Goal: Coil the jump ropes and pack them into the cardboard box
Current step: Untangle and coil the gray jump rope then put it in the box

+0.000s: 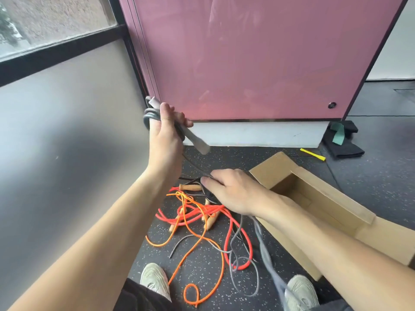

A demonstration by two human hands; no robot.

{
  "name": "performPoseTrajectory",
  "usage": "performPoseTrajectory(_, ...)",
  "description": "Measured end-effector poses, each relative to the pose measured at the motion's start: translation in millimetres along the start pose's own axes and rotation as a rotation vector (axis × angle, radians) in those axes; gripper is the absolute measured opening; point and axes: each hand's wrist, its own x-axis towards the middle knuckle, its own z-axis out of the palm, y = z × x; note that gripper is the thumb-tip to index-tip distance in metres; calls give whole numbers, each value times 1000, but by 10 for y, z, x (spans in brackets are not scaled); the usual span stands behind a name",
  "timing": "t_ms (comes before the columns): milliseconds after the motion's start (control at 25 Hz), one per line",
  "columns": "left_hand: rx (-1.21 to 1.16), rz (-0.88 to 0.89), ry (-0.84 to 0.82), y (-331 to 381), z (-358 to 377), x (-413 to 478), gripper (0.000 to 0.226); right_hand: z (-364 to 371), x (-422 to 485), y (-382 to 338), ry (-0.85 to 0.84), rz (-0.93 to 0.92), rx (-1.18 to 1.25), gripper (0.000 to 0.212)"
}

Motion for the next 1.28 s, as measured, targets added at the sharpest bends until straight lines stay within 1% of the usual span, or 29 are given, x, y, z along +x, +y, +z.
performPoseTrajectory(40, 266, 81, -41, -4, -96, 33, 24, -44, -14, 0, 46, -49, -60, 43)
performPoseTrajectory(80, 546, 133, -125, -16, -174, 25, 23, -99, -25, 15, 129, -96, -107, 41)
performPoseTrajectory(160, 1031, 116, -369, -54, -217, -93, 26, -222, -28, 91, 318, -131, -217, 38)
performPoseTrajectory(200, 1198, 54, -503, -60, -177, -190, 29, -267, -32, 139, 392, -121, -300, 34)
performPoseTrajectory(240, 1267, -53, -615, -68, -119, -278, 34, -295, -28, 199, 442, -109, -367, 31)
performPoseTrajectory(320, 1157, -310, -750, -76, -2, -403, 44, -337, -8, 318, 504, -86, -423, 32)
performPoseTrajectory(360, 1102, -384, -802, -72, 42, -443, 47, -346, 0, 368, 518, -77, -412, 34)
performPoseTrajectory(480, 1035, -436, -882, 11, 113, -488, 41, -352, 36, 418, 542, -30, -344, 36)
performPoseTrajectory(520, 982, -469, -882, 68, 135, -496, 38, -366, 55, 403, 527, 11, -327, 37)
performPoseTrajectory(560, 925, -504, -872, 104, 127, -480, 35, -388, 70, 396, 473, 58, -284, 38)
performPoseTrajectory(600, 895, -525, -857, 146, 102, -445, 33, -419, 71, 379, 357, 105, -171, 43)
performPoseTrajectory(640, 909, -514, -842, 170, 45, -382, 32, -449, 64, 352, 165, 141, 29, 49)
performPoseTrajectory(680, 958, -473, -832, 199, -24, -319, 35, -478, 39, 317, -66, 152, 280, 52)
performPoseTrajectory(720, 1012, -421, -819, 227, -95, -267, 39, -498, 17, 289, -237, 131, 502, 51)
performPoseTrajectory(760, 1047, -371, -808, 252, -154, -234, 42, -511, 6, 268, -327, 96, 661, 50)
performPoseTrajectory(840, 1083, -289, -768, 262, -207, -218, 46, -538, -3, 236, -395, 63, 869, 44)
performPoseTrajectory(920, 1133, -228, -728, 208, -202, -212, 45, -548, -24, 226, -433, 76, 1045, 37)
performPoseTrajectory(1000, 1235, -165, -705, 123, -161, -232, 41, -556, -66, 253, -475, 77, 1163, 31)
performPoseTrajectory(1080, 1370, -11, -609, 26, -136, -256, 37, -572, -89, 284, -499, 70, 1202, 27)
performPoseTrajectory(1160, 1512, 154, -415, -7, -133, -281, 30, -593, -67, 299, -504, 69, 1148, 25)
performPoseTrajectory(1200, 1555, 190, -325, -11, -151, -272, 29, -606, -46, 285, -505, 86, 1111, 26)
performPoseTrajectory(1280, 1600, 199, -213, -10, -223, -211, 32, -617, 15, 259, -503, 158, 1087, 32)
